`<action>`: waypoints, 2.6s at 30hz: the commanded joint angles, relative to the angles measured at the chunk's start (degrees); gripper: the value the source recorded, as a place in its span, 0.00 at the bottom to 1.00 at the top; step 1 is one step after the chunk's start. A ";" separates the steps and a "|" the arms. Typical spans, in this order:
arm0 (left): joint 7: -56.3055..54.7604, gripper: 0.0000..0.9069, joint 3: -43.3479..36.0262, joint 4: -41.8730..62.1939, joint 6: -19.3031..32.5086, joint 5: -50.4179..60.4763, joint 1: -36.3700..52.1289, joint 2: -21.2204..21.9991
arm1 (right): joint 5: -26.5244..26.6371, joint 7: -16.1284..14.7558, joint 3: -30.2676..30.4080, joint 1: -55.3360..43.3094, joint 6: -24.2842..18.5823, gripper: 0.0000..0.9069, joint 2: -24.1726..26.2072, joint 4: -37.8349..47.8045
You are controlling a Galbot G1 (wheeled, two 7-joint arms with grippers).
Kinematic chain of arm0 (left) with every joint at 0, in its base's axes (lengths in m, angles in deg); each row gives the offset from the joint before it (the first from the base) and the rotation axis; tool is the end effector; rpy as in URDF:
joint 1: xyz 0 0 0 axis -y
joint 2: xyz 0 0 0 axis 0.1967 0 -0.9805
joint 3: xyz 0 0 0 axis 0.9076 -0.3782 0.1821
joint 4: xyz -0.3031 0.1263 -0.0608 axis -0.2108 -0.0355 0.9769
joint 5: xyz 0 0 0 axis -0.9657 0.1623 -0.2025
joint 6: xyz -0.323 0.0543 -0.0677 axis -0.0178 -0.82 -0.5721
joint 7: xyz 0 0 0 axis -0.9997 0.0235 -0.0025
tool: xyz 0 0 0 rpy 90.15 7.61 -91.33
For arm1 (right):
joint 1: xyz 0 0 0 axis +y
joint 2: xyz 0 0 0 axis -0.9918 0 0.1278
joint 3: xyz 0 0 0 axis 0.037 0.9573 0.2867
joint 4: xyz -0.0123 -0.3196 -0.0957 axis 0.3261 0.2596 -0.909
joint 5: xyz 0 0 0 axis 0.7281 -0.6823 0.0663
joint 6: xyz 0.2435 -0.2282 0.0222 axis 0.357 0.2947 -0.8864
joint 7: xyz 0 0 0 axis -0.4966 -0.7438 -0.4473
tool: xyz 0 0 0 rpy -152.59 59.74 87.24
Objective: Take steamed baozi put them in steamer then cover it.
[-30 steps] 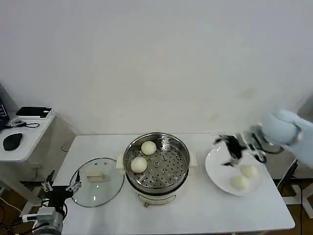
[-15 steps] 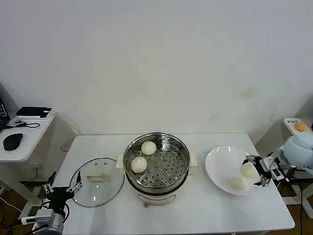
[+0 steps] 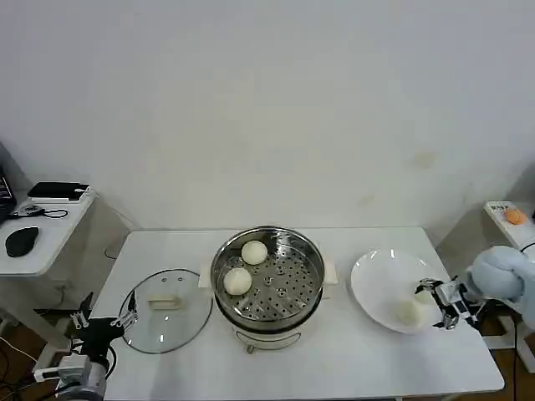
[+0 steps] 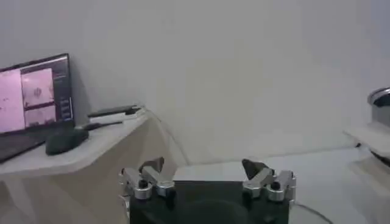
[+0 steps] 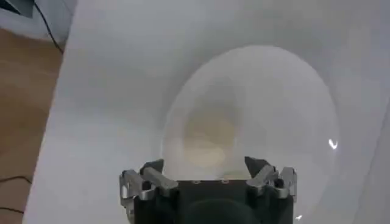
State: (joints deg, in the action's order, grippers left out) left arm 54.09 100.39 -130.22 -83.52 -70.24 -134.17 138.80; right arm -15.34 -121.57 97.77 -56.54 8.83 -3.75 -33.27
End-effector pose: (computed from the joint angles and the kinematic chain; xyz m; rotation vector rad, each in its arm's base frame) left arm 0.1626 0.1199 -0.2829 0.2830 -2.9399 -0.2928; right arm 0.3881 -0.2239 -0.1966 1.2795 -1.2868 1.5790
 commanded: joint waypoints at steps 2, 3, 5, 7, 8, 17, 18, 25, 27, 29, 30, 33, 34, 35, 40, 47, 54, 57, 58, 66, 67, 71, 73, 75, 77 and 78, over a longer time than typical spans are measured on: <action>-0.02 1.00 0.06 0.55 0.14 0.14 0.12 0.09 | -1.26 1.64 -2.23 3.55 0.87 1.00 -5.55 6.43; -0.02 1.00 0.05 0.61 0.17 0.21 0.13 0.13 | -1.26 1.69 -2.22 3.57 0.92 1.00 -5.88 6.66; -0.01 1.00 0.01 0.74 0.18 0.40 0.16 0.18 | -1.07 2.22 -2.25 3.58 1.08 1.00 -6.64 7.57; -0.02 1.00 -0.04 0.92 0.17 0.56 0.22 0.22 | -1.04 2.50 -2.28 3.56 1.18 0.99 -7.30 8.11; 0.01 1.00 -0.07 0.98 0.20 0.69 0.27 0.25 | -0.70 2.79 -2.31 3.53 1.63 0.96 -7.70 8.35; 0.10 1.00 -0.28 1.28 0.19 1.37 0.37 0.50 | 0.81 2.17 -1.85 3.64 3.45 0.77 -8.93 8.81; 0.10 1.00 -0.30 1.28 0.18 1.43 0.39 0.54 | 0.76 2.04 -1.89 3.66 3.72 0.74 -8.91 8.66; 0.11 1.00 -0.38 1.00 0.06 1.57 0.44 0.64 | 1.75 0.52 -1.85 2.68 4.36 0.68 -7.34 7.40; 0.10 1.00 -0.43 1.04 0.07 1.62 0.47 0.74 | 2.18 -0.21 -1.79 1.86 4.34 0.67 -6.52 6.89; 0.09 1.00 -0.56 1.07 0.08 1.61 0.48 0.82 | 2.59 -0.74 -1.05 0.75 4.05 0.68 -5.96 6.61; 0.10 1.00 -0.61 1.08 0.10 1.65 0.48 0.85 | 2.84 -0.92 -0.81 0.14 3.99 0.67 -5.69 6.51; 0.11 1.00 -0.79 1.07 0.12 1.68 0.50 0.98 | 3.58 -1.40 -0.37 -1.29 3.68 0.68 -4.98 6.13; 0.11 1.00 -0.83 1.05 0.13 1.69 0.50 1.04 | 3.78 -1.50 -0.28 -1.59 3.66 0.68 -4.87 5.95; 0.08 1.00 -0.89 1.04 0.13 1.69 0.50 1.12 | 4.10 -1.72 -0.06 -2.27 3.57 0.68 -4.67 5.72; 0.10 1.00 -1.13 0.88 0.13 1.86 0.43 1.21 | 6.57 -2.67 3.43 -9.37 2.95 0.68 -3.66 4.42; 0.11 1.00 -0.88 0.87 0.20 1.77 0.42 0.94 | 10.16 -3.06 3.71 -18.58 2.36 0.68 -5.24 4.43; 0.07 1.00 -0.67 0.78 0.18 1.82 0.62 0.93 | 15.93 -2.79 12.93 -34.46 3.44 0.68 -11.79 1.92; 0.00 1.00 -0.56 0.80 0.14 1.89 0.63 1.06 | 18.67 -2.16 17.25 -40.55 3.94 0.68 -16.98 -0.09; 0.00 1.00 -0.52 0.83 0.15 1.93 0.62 1.12 | 19.13 -2.06 17.84 -41.59 4.03 0.68 -17.83 -0.48; -0.12 1.00 0.01 0.58 0.13 2.30 0.39 1.64 | 21.49 -1.61 21.06 -43.60 2.56 0.68 -28.61 -3.33; -0.13 1.00 0.07 0.57 0.12 2.34 0.37 1.69 | 21.40 -1.73 21.10 -43.44 2.31 0.68 -29.24 -3.49; -0.16 1.00 0.41 0.55 0.13 2.42 0.28 2.08 | 21.74 -2.54 22.08 -41.83 0.55 0.68 -32.40 -5.26; -0.16 1.00 0.66 0.55 0.13 2.44 0.25 2.25 | 21.65 -2.74 22.77 -40.96 0.18 0.68 -33.22 -5.84; -0.14 1.00 0.90 0.55 0.16 2.45 0.17 2.32 | 21.05 -3.16 24.32 -39.91 -0.64 0.68 -34.47 -6.16; -0.14 1.00 1.22 0.59 0.16 2.41 0.16 2.42 | 20.13 -3.60 25.62 -39.08 -1.60 0.68 -35.51 -6.16; -0.13 1.00 1.25 0.60 0.17 2.39 0.15 2.44 | 19.78 -3.99 26.51 -38.70 -2.27 0.68 -36.20 -5.85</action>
State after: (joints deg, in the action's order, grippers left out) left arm 53.94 101.58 -129.61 -83.37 -67.82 -133.99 141.20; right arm 4.16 -124.65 119.22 -94.62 9.22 -32.49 -37.31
